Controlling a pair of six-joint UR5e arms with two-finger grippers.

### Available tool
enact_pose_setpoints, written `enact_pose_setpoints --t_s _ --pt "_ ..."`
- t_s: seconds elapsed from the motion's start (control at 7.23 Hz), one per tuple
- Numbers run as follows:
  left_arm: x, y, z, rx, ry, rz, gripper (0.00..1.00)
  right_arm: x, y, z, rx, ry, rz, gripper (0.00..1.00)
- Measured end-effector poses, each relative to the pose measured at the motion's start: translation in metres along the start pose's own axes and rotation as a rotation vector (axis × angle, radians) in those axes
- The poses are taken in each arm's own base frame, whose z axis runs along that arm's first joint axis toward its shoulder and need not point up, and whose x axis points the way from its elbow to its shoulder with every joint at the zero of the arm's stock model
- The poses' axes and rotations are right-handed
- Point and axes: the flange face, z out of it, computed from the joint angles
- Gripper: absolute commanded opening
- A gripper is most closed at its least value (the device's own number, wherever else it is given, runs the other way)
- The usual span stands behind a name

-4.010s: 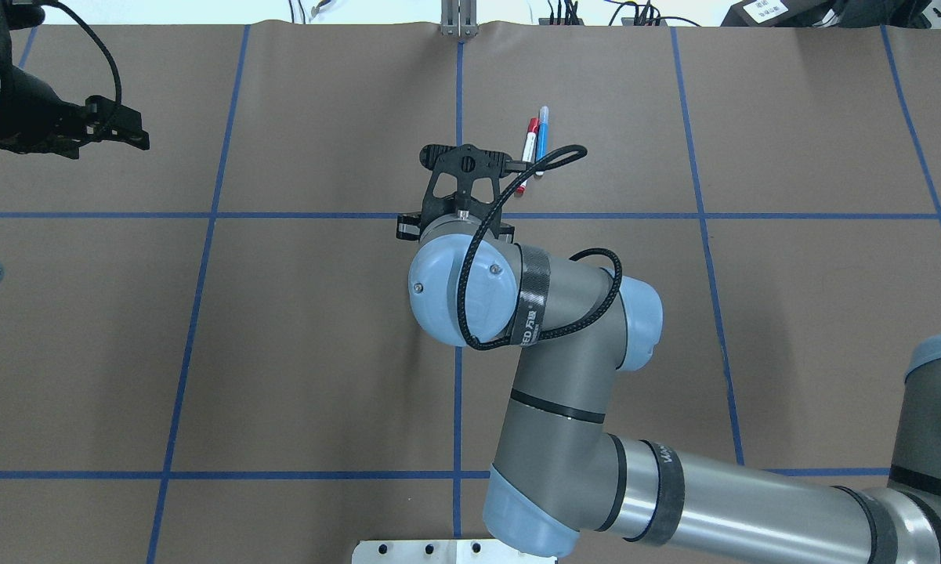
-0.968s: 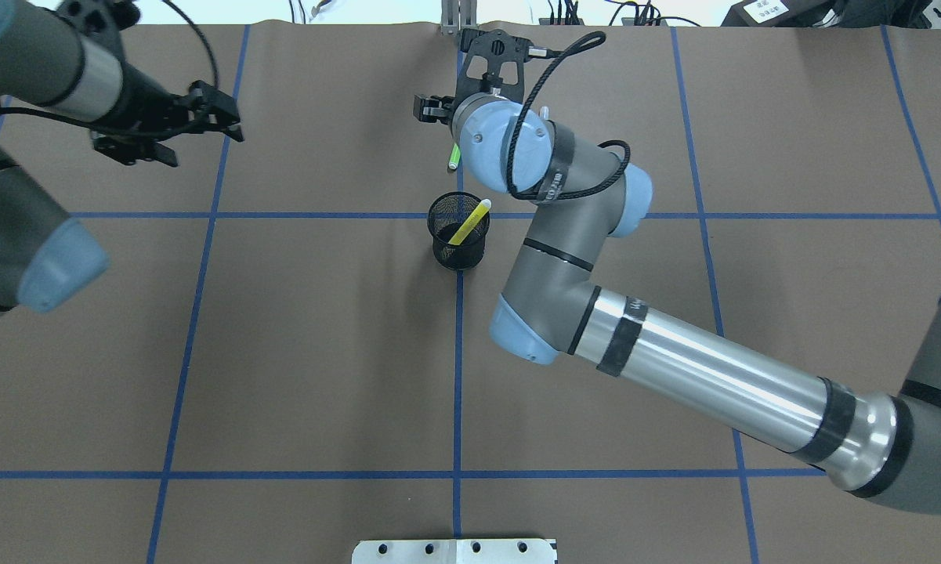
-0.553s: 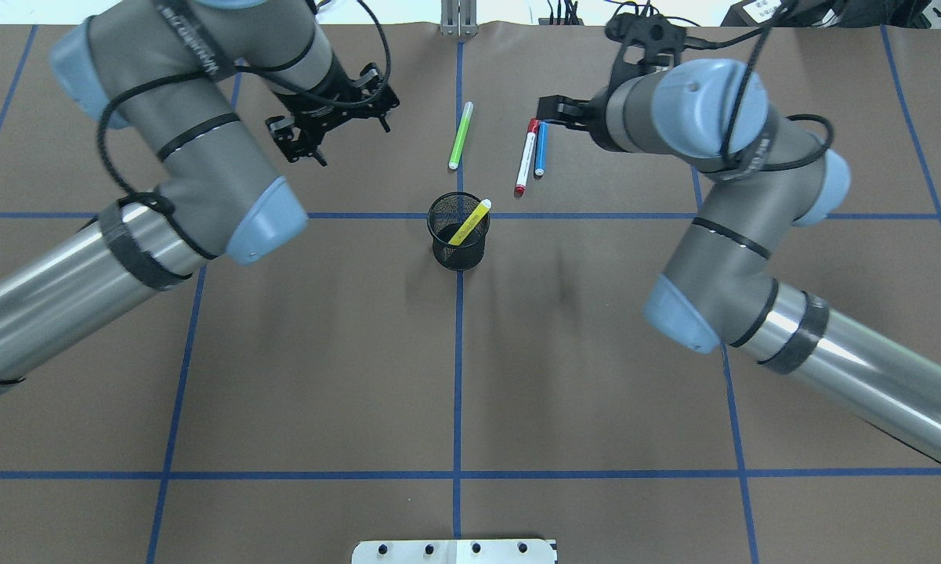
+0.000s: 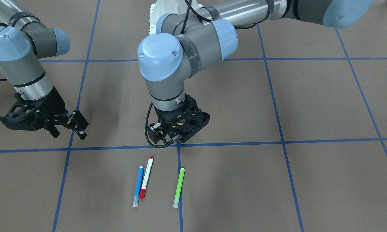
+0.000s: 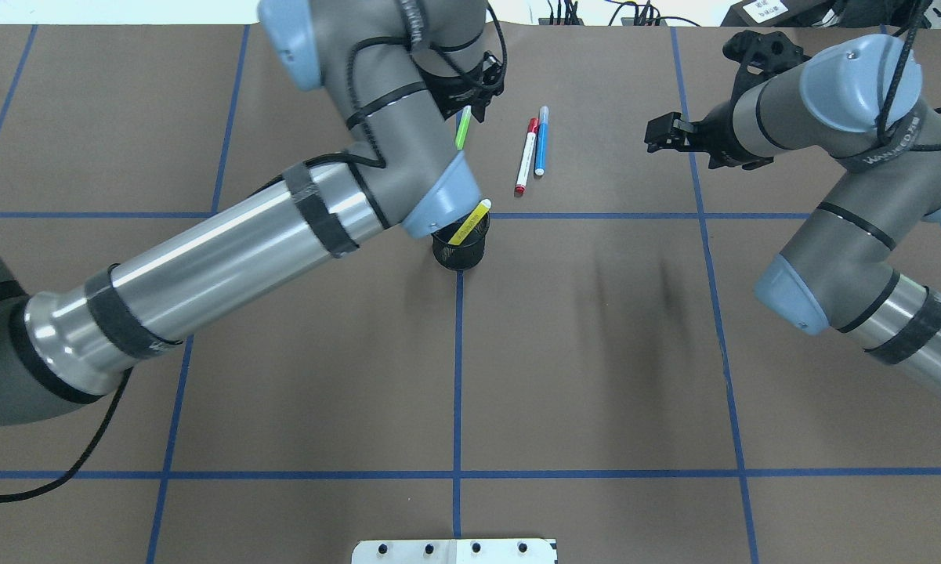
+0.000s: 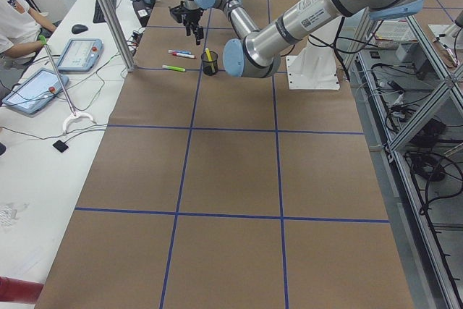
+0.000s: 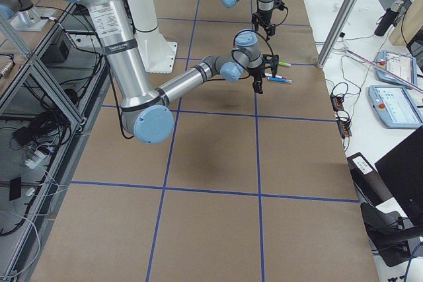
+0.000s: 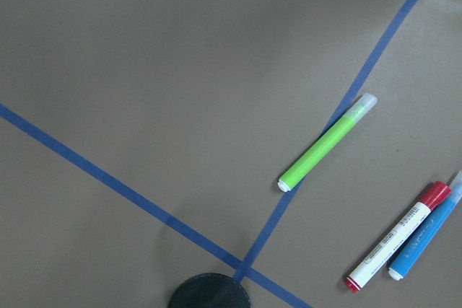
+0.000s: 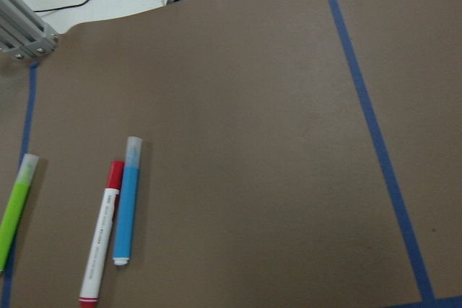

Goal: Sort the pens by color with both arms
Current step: 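Withdraw the right gripper while the left gripper reaches over the cup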

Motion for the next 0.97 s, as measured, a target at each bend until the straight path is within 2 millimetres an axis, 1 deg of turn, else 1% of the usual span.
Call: enact_pose_setpoints --t_s 0.14,0.28,0.41,0.55,0.83,0.97 --pt "0.014 0.017 0.0 0.026 -0.049 -0.041 0.99 0.017 -0.001 0.002 -0.011 0.017 -0.01 1.0" --pt "0.02 0.032 0.012 0.063 -0.106 -0.03 0.97 0.031 -0.001 0.003 -0.018 0.031 -0.024 1.0" --pt "0.02 0.039 0.022 0.079 -0.158 0.021 0.94 0.038 -0.001 0.005 -0.022 0.04 -0.031 1.0" --pt "0.018 0.042 0.028 0.082 -0.199 0.073 0.91 0.04 0.0 0.006 -0.024 0.044 -0.035 1.0" --pt "0.009 0.052 0.047 0.037 -0.254 0.13 0.91 0.043 0.0 0.011 -0.024 0.054 -0.035 1.0" --pt "0.008 0.057 0.053 0.009 -0.267 0.123 0.91 0.045 -0.001 0.014 -0.026 0.06 -0.033 1.0"
